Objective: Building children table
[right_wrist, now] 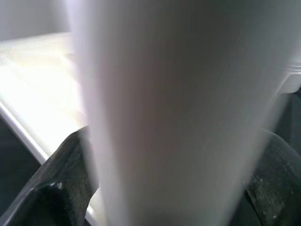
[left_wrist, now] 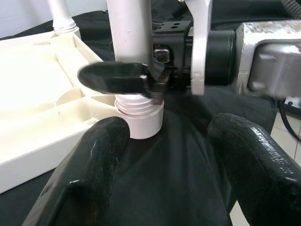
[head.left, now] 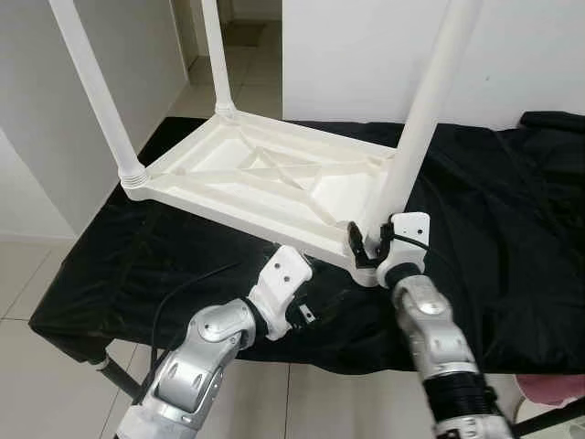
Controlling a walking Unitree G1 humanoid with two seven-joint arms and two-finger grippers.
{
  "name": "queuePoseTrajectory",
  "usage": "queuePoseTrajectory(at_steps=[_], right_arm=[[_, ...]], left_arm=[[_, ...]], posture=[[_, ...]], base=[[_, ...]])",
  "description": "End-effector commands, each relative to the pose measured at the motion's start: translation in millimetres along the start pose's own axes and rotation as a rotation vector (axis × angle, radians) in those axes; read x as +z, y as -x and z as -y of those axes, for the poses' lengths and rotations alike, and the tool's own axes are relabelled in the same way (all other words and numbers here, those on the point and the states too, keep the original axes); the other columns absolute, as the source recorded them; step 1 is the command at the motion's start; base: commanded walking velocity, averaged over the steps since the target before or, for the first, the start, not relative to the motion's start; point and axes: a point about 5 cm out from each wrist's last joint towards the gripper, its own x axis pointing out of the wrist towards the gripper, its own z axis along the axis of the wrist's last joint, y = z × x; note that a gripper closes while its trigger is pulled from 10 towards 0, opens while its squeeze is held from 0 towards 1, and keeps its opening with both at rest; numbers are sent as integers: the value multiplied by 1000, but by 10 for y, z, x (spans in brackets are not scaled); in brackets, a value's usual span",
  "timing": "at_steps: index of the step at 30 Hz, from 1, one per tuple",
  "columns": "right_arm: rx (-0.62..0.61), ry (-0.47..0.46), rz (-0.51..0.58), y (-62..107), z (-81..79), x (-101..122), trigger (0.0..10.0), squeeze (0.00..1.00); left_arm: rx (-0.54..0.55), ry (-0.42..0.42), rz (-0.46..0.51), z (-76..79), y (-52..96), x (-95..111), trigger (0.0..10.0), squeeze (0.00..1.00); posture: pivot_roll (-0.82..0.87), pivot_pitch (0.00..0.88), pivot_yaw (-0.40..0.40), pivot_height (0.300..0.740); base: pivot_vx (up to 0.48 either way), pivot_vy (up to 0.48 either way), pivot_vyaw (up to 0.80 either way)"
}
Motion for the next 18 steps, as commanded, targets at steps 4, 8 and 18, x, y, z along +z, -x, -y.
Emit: queuePoseTrajectory(at_steps=[4, 8, 18], right_arm=[[242, 39, -9, -24, -19, -10, 10000, 0], [336, 60, -29, -37, -21, -5, 10000, 0], [408, 113, -58, -81, 70, -8, 0, 0]], left_arm=[[51, -13, -12, -53, -9, -18, 10000, 0], [52, -10, -7, -56, -7, -8, 10000, 0], [54, -17, -13, -53, -7, -14, 10000, 0]], posture=[[-17, 0, 36, 740], [-17, 0, 38, 740], [-10, 0, 37, 740]], base=[[0, 0, 0], [0, 0, 0], [0, 0, 0]])
